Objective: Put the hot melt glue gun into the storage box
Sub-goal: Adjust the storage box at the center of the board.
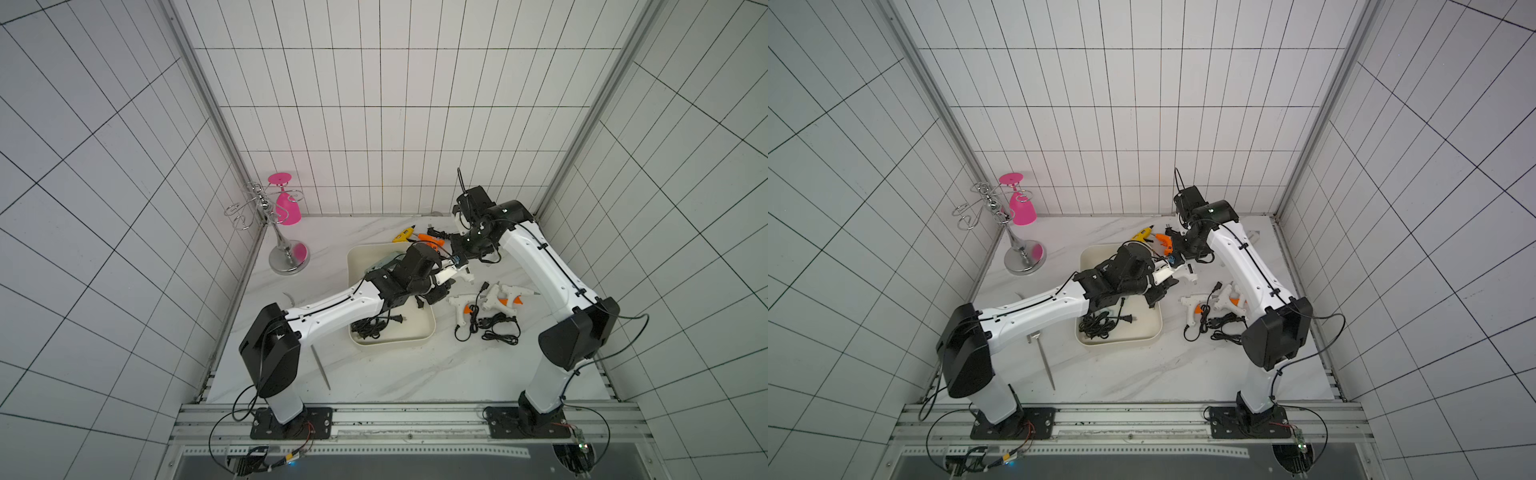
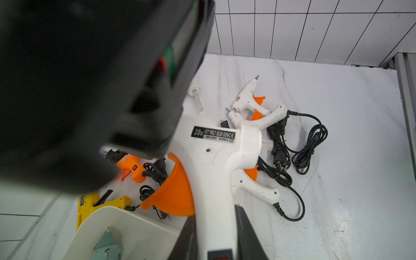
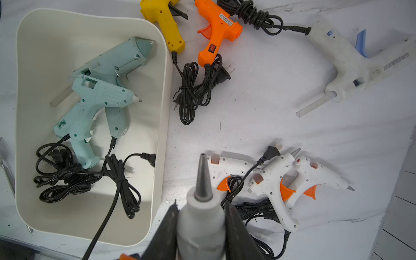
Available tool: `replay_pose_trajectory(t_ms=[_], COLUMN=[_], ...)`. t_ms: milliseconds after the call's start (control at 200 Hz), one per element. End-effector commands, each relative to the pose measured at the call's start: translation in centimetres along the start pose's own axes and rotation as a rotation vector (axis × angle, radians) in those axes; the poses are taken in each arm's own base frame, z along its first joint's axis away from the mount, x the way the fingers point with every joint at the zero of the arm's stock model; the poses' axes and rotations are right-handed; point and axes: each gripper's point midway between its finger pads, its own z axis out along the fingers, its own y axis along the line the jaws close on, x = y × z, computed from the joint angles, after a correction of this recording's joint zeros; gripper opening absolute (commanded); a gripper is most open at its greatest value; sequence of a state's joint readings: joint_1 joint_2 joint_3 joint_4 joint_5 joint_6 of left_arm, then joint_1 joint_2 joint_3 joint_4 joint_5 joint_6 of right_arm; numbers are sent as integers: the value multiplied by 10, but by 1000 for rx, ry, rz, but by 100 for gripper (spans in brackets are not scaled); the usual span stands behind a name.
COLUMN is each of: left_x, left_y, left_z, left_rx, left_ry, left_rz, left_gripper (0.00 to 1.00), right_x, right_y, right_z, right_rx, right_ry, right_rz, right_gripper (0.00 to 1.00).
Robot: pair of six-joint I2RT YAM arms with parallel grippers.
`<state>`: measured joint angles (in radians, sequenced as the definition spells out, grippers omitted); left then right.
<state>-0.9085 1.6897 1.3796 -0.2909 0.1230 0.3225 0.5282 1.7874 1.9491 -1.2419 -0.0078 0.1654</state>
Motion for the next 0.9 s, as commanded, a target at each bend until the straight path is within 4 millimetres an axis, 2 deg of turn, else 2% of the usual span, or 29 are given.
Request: replay_pose_trajectory(t_ms=[0,125,155,195,210,235,280,400,475,550,620,684,779,894], left_x=[-34,-44,-47,-50,-52,-55,-62,-81,-85,-80,-66,-44,-12,15], left_y=[-10,-8,-7,-8,-9,-9,-9,2,23,51,80,108,139,155], left_z=[-28,-50,-56,-63,-66,-70,-78,-101,-113,-122,-126,-125,-114,-84], left_rx=[39,29,25,34,38,44,50,3,-97,-211,-313,-415,-503,-560], left_ry=[-98,-118,-124,-132,-134,-139,-148,-164,-165,-146,-114,-76,-38,-17], left_rz=[13,-20,-34,-47,-50,-61,-80,-132,-186,-270,-369,-481,-628,-661], left_gripper=[11,10,10,10,10,10,10,10,10,10,10,10,9,8], right_x=[-16,-29,-32,-36,-36,-36,-35,-21,-10,-3,1,3,6,12], right_y=[-14,-50,-56,-60,-62,-67,-76,-111,-126,-129,-125,-119,-112,-108], right_z=[-30,-62,-70,-85,-91,-98,-110,-122,-117,-105,-89,-73,-55,-39], right_rx=[-22,-54,-69,-79,-74,-58,-19,114,154,140,107,65,17,-14], right_ry=[-91,-250,-295,-358,-379,-409,-458,-506,-497,-471,-435,-402,-363,-327], right_rz=[48,182,205,216,220,228,241,304,347,361,370,382,397,406], right_gripper=[36,52,60,62,68,70,81,82,85,85,84,84,84,84])
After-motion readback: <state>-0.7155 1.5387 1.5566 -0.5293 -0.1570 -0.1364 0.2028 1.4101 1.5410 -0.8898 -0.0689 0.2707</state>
